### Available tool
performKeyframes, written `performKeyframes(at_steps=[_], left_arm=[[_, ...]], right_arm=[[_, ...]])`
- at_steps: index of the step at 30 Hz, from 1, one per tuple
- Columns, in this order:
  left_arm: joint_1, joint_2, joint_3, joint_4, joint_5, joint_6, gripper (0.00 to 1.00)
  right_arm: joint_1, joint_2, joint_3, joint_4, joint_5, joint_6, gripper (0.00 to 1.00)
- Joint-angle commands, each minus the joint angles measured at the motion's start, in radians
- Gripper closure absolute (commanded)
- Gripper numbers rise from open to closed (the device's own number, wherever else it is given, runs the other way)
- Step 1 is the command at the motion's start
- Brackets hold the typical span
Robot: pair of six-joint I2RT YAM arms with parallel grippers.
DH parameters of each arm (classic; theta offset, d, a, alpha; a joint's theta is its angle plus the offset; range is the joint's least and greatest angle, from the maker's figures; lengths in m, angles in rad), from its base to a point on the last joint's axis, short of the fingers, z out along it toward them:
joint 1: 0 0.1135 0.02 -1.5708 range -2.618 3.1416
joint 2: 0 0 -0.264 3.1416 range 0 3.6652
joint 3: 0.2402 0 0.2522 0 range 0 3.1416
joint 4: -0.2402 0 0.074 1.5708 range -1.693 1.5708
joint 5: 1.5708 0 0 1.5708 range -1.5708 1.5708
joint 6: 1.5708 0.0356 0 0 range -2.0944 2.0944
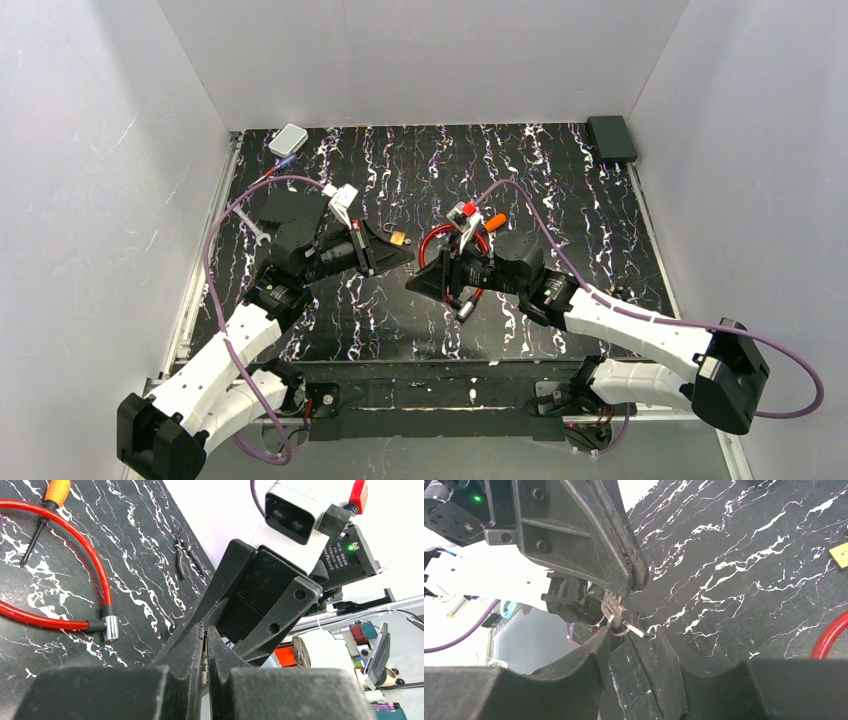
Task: Unlock with the key
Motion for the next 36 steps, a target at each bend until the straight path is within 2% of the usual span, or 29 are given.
performKeyframes(at_steps=[1,5,9,11,15,20,24,28,33,36], left_arm=[[0.004,-0.001,0.018,0.031,0.022,0.001,1.0],[0.004,-0.004,0.014,0.034,0.022,-0.001,1.0],[0.003,-0.007,0.012,0.036,0.017,-0.003,1.0],[0.003,-0.007,0.012,0.037,0.017,-0.005,1.0],[0.003,-0.01,0.009,0.039,0.014,-0.005,1.0],[0.004,-0.014,0.006,0.039,0.011,-0.003,1.0],[0.004,-0.008,0.009,0.039,0.011,-0.001,1.0],[0.003,-0.003,0.014,0.039,0.016,0.001,1.0],[0.004,0.004,0.014,0.039,0.029,0.003,1.0],[0.003,0.008,0.012,0.039,0.035,0.006,1.0]], right_arm=[[-0.002,0.002,0.064,0.058,-0.006,-0.024,0.51],[-0.002,0.006,0.085,0.037,-0.005,-0.042,0.39],[-0.002,0.007,0.095,0.027,-0.004,-0.048,0.39],[-0.002,0.011,0.095,0.032,-0.01,-0.049,0.45],[-0.002,0.02,0.091,0.035,-0.018,-0.049,0.64],[-0.002,0.016,0.085,0.029,-0.035,-0.058,0.67],[-0.002,0.005,0.082,0.022,-0.04,-0.069,0.79],[-0.002,0.004,0.081,0.021,-0.03,-0.071,0.84],[-0.002,0.016,0.087,0.024,-0.021,-0.073,0.98],[-0.002,0.018,0.092,0.024,-0.013,-0.073,0.99]])
